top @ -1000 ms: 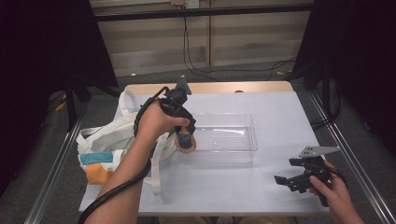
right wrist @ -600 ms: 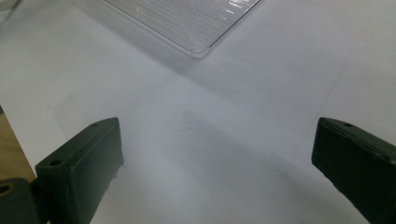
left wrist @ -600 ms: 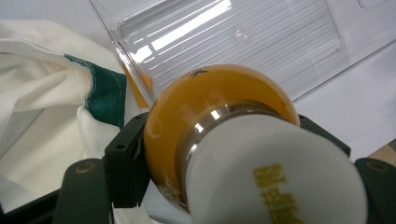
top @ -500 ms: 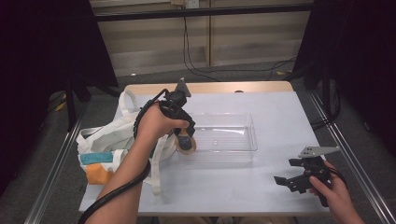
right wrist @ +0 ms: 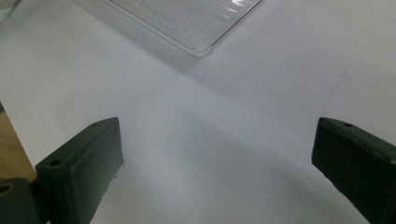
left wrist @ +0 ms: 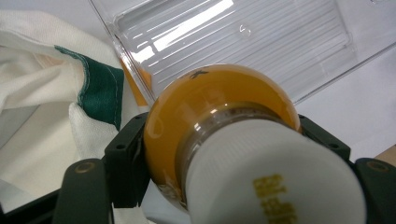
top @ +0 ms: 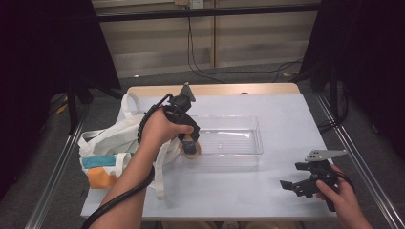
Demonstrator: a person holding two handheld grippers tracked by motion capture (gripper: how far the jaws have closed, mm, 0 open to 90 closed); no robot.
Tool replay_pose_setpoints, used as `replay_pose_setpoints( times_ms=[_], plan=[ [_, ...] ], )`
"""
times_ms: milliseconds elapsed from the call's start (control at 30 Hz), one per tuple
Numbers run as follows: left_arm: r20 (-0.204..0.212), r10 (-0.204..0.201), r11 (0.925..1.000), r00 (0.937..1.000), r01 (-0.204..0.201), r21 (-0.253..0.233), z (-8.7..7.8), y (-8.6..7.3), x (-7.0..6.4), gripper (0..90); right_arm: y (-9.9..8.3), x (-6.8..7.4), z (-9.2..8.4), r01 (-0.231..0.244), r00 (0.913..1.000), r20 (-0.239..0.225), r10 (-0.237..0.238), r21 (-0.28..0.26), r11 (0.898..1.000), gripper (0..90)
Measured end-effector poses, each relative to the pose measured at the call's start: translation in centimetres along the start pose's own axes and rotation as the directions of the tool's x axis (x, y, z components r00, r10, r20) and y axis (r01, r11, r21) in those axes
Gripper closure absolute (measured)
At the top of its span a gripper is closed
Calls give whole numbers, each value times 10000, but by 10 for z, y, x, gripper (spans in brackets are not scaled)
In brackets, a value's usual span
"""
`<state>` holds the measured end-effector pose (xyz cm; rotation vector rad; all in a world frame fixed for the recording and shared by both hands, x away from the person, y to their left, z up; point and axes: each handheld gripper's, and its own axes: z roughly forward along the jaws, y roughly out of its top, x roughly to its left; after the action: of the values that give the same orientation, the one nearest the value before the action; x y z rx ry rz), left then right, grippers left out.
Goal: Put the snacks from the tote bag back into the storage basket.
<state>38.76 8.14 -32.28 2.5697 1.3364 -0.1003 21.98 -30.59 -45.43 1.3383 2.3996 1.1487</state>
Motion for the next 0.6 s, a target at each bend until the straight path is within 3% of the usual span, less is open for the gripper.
replay_pose_setpoints(
  times_ms=[600],
  plan=[
    [-34, 2, 9999, 10000, -2, 123, 7, -1, 0, 303, 0, 0, 0, 59, 10000, -10, -59, 4, 10000, 20]
  ],
)
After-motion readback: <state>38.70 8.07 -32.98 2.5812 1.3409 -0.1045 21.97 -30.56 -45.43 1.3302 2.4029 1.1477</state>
